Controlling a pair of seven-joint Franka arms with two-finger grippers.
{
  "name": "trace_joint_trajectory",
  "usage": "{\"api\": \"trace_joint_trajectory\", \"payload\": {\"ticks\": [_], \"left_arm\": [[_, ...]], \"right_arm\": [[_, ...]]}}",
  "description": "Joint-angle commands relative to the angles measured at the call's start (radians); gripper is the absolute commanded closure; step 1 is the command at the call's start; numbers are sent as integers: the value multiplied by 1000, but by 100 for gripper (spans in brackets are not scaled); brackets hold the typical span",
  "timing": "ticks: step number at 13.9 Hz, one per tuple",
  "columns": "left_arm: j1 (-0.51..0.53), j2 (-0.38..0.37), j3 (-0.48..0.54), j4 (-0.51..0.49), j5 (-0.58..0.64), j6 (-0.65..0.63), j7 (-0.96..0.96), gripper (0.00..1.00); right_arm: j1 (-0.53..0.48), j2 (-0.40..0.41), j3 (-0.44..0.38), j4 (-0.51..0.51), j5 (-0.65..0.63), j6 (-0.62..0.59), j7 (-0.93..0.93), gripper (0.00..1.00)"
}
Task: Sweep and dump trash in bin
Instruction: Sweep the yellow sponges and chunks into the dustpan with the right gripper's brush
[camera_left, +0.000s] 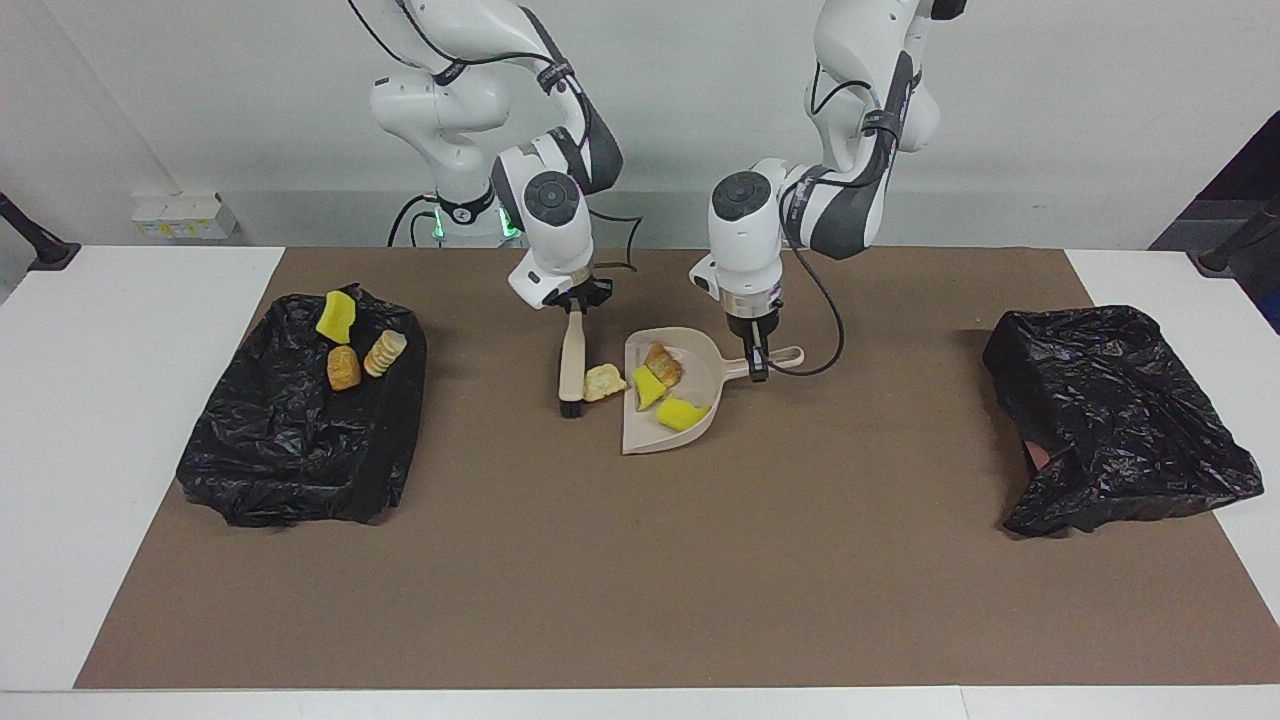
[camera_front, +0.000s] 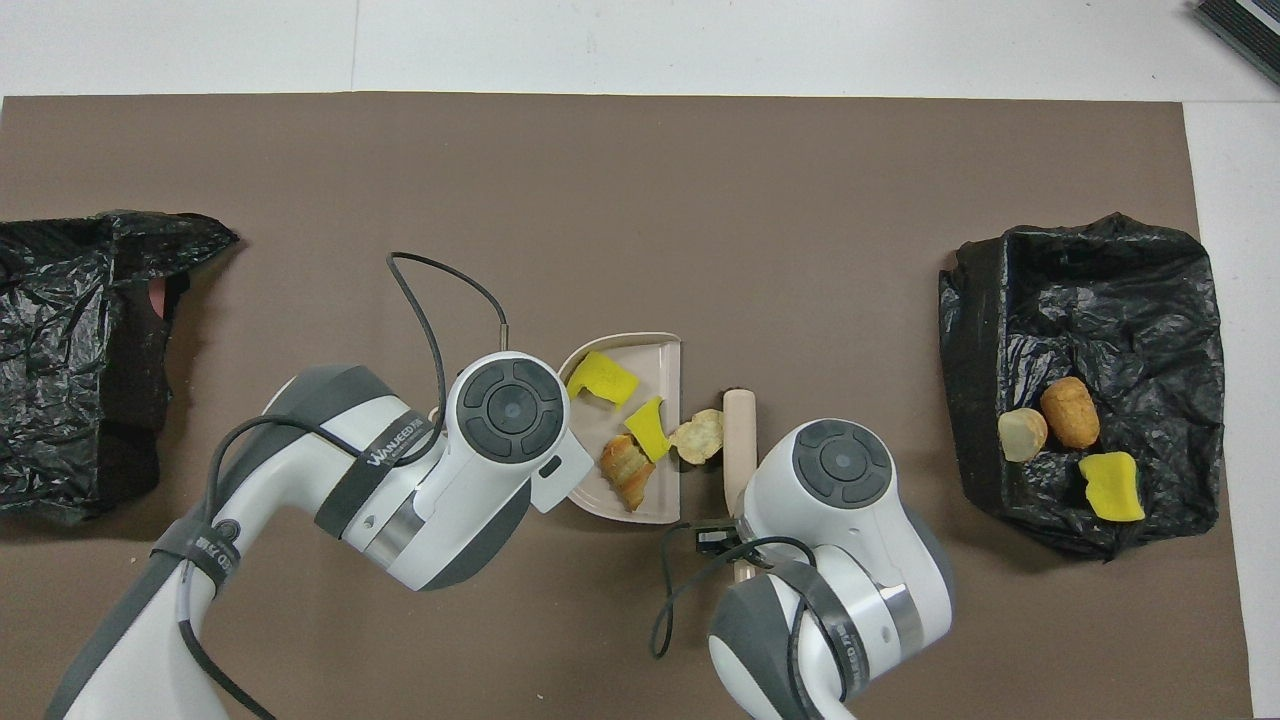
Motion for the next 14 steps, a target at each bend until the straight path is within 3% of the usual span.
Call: {"api": "trace_joint_trajectory", "payload": {"ticks": [1,3,6,9,14], "left_arm": [[-20,-64,12,-94,-26,47,16,100],[-8,-61,12,-100,-66,96,28,100],[54,-39,14,-90,-193,143,107,100],[104,-26,16,-73,-290,154,201,100],[185,-38,14,-64,-379,153,322,100]], "right_arm": [[12,75,22,97,135,42,-55,100],[24,89,39,149,158,44,-28,100],[21,13,34,155,137,-51,27,100],[6,-57,28,163,50,-152,57,100],[12,-57,34,227,-138,-281,150,100]]}}
